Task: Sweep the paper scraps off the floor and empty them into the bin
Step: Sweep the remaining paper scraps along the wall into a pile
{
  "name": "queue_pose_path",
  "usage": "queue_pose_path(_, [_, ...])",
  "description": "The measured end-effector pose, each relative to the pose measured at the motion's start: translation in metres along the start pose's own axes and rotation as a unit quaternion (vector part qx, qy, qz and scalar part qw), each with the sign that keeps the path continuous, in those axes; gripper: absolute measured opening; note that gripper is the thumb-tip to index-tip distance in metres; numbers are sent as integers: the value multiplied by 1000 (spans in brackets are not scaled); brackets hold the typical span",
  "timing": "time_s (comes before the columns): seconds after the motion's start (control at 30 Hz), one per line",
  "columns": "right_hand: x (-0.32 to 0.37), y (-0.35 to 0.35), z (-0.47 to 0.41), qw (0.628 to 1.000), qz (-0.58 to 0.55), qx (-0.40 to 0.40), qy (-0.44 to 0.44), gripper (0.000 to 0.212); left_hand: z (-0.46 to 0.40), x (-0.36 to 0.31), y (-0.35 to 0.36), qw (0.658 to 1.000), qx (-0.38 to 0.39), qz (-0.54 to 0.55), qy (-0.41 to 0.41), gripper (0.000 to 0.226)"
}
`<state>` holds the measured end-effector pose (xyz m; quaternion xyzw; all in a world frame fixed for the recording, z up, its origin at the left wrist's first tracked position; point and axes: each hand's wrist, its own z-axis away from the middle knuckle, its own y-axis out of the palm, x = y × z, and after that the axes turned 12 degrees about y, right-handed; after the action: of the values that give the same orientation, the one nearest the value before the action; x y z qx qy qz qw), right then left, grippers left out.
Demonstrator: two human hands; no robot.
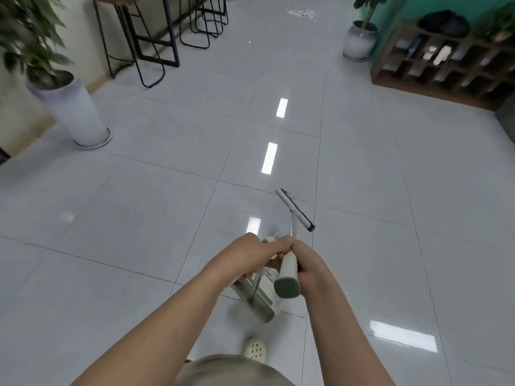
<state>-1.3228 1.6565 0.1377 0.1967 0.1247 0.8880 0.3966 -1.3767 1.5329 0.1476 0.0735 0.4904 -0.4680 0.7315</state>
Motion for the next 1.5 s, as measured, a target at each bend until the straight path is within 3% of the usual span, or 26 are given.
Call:
queue_pose_path(0.17, [120, 40, -41, 997, 56, 46, 41, 32, -96, -34, -48, 988, -108, 113, -15, 62])
queue_pose_path(0.4, [309, 116, -133, 975, 216, -41, 28, 1, -277, -74, -141, 955, -190, 225, 17, 39])
queue_pose_path(0.5, [397, 163, -162, 963, 260, -72, -18, 7, -369, -110, -189, 952, -199, 228, 40, 23])
queue_pose_path(0.6, [491, 200, -185, 955, 274, -93, -63, 6, -455, -161, -235, 951, -219, 208, 67, 26])
queue_pose_path(0.77, [632, 247, -222, 980, 164, -49, -104, 6, -580, -242, -299, 935, -267, 199, 123, 25])
queue_pose_path(0.87, [711, 266, -259, 996, 15, 86, -9, 15, -669, -279, -347, 927, -293, 188, 137, 31])
queue_pose_path(0.93, [764, 270, -290, 983, -75, 161, 45, 21, -736, -300, -380, 916, -331, 186, 127, 37])
queue_pose_path(1.03, [865, 279, -329, 960, -174, 210, 71, 17, -832, -340, -421, 907, -359, 187, 115, 40])
queue_pose_path(1.13, [981, 298, -358, 955, -201, 199, 88, 20, -913, -383, -448, 900, -380, 181, 109, 34])
queue_pose_path(1.5, [1301, 384, -498, 992, -65, 94, 47, 27, -1195, -487, -572, 920, -360, 103, 114, 47])
